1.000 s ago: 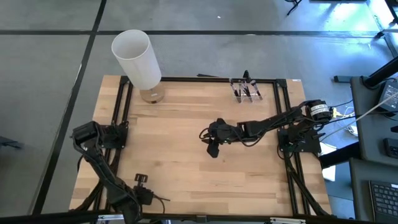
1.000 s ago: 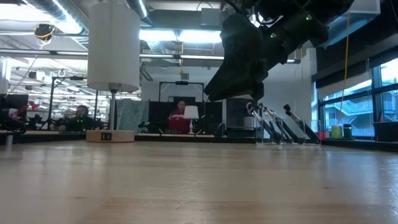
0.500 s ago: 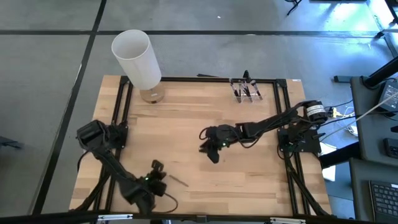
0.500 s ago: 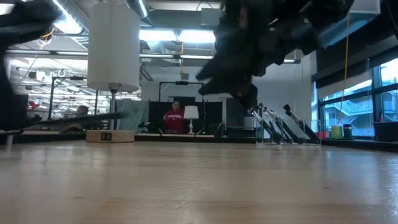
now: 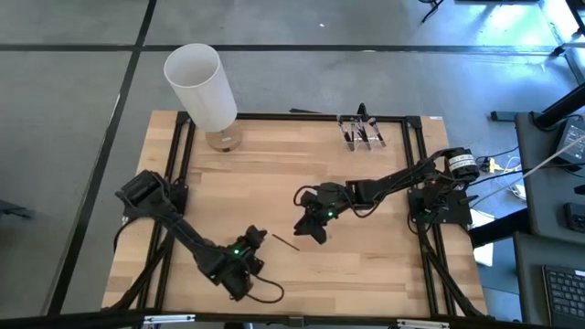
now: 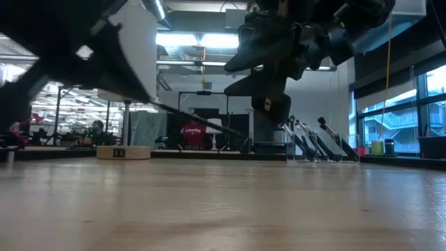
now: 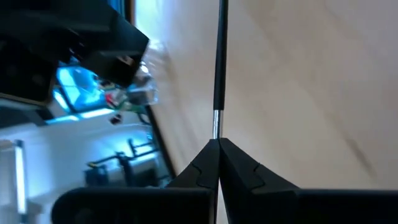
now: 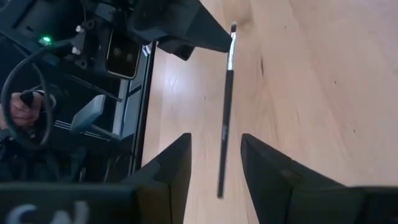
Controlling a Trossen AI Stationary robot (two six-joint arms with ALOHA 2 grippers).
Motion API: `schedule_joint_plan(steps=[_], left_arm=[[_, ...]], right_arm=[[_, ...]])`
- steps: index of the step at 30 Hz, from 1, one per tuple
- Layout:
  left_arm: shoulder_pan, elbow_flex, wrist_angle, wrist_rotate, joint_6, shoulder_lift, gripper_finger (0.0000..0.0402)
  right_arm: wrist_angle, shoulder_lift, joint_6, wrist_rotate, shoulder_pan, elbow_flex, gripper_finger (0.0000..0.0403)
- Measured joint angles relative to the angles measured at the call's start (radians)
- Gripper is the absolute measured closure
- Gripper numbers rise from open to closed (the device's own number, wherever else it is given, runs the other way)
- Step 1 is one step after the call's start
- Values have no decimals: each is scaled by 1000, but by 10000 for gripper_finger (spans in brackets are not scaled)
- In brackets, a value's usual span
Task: Put items in baskets/containers
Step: Put the eyeshadow brush into the middle of the transparent organizer
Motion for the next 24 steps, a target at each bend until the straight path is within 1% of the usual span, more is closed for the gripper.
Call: schedule_joint_plan(steps=[3, 5, 9, 13, 17, 20, 24], left_arm=[[22, 0, 74, -27, 117, 0, 398], [38, 0, 133, -24, 186, 0, 398], [69, 1, 247, 6, 294, 0, 398], [93, 1, 337, 48, 378, 0, 398], [116, 1, 393, 95, 420, -1, 398], [128, 1, 413, 97, 431, -1, 398], [140, 1, 424, 97, 439, -2, 398]], right_arm=[[-1, 0, -17, 1, 0, 0, 260], [-1, 0, -50, 2, 0, 0, 257], [2, 0, -136, -5, 0, 0, 256], [1, 0, -148, -14, 0, 0, 256], [-3, 0, -148, -15, 0, 0, 256], [-13, 0, -149, -15, 0, 0, 256], [-75, 1, -163, -1, 0, 0, 256]])
